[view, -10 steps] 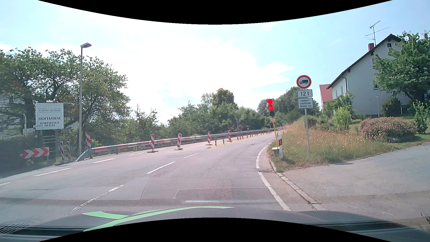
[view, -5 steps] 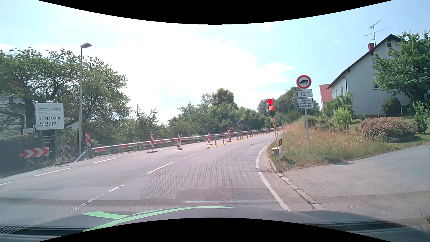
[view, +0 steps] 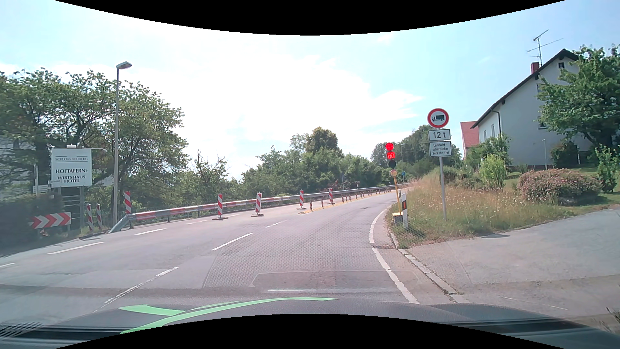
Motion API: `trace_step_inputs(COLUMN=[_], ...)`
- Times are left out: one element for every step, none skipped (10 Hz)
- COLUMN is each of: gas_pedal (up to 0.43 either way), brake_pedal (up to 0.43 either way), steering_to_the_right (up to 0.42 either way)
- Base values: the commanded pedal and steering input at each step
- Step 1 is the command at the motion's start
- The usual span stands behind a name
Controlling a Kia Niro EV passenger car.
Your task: Follow the waypoints while adhering to traffic rules and regulations
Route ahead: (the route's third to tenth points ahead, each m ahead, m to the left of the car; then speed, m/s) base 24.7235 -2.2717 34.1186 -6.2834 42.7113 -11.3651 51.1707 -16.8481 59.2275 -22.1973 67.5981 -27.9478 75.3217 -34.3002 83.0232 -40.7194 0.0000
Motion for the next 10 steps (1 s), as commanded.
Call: trace_step_inputs(gas_pedal=[0.0,0.0,0.0,0.0,0.0,0.0,0.0,0.0,0.0,0.0], brake_pedal=[0.305,0.305,0.305,0.305,0.305,0.305,0.299,0.305,0.305,0.305], steering_to_the_right=[0.071,0.071,0.072,0.072,0.072,0.071,0.072,0.072,0.072,0.071])
